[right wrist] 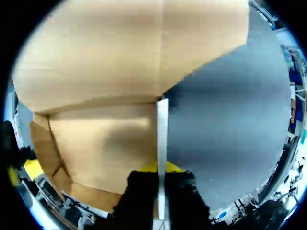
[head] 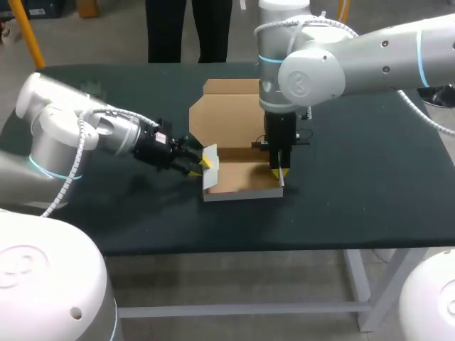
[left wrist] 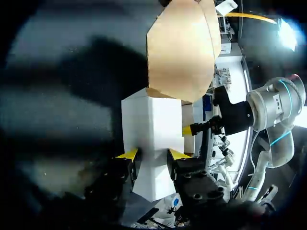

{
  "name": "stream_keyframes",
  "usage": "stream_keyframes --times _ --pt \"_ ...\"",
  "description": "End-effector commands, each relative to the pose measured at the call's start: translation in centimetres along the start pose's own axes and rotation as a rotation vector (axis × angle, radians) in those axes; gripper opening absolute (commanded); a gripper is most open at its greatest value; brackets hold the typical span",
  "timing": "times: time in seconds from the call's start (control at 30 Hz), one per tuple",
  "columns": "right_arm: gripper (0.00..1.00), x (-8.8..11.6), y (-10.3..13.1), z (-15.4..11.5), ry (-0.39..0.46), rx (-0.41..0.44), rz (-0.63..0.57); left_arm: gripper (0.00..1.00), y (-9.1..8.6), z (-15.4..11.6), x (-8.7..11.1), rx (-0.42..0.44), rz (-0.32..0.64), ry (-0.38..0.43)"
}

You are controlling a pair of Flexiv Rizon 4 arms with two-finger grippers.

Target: Assemble the packaging by folding the flat box into shape, placing the metal phone stand inside, and closing the box properly

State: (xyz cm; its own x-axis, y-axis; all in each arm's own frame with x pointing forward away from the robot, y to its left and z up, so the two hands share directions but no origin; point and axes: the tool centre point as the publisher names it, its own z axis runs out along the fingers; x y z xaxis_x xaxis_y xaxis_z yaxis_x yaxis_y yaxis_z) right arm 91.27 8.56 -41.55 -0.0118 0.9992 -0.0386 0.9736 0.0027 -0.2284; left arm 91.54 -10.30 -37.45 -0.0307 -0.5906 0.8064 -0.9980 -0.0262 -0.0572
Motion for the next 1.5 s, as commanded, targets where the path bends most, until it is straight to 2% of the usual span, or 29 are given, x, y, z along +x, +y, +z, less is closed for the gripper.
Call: stream_keyframes --times 0.03,0.37,0.9,1.2,1.5 --pt "0.0 0.1 0.1 0.1 -0.001 0.002 -0.001 0.41 0.2 0.4 0.7 0.01 -0.011 -0.109" --pt "0.0 0.1 0.1 0.1 -0.001 0.002 -0.001 0.44 0.4 0.0 1.1 0.041 -0.06 -0.246" --pt "0.0 0.1 0.1 0.1 -0.001 0.002 -0.001 0.45 1.0 0.9 0.4 -0.007 -0.066 -0.447" --pt "0.0 0.1 0.1 0.1 -0.001 0.002 -0.001 0.39 1.0 1.5 0.3 -0.038 -0.067 -0.586" --pt "0.0 0.1 0.1 0.1 -0.001 0.002 -0.001 0.4 1.0 1.6 -0.4 -0.053 -0.093 -0.678"
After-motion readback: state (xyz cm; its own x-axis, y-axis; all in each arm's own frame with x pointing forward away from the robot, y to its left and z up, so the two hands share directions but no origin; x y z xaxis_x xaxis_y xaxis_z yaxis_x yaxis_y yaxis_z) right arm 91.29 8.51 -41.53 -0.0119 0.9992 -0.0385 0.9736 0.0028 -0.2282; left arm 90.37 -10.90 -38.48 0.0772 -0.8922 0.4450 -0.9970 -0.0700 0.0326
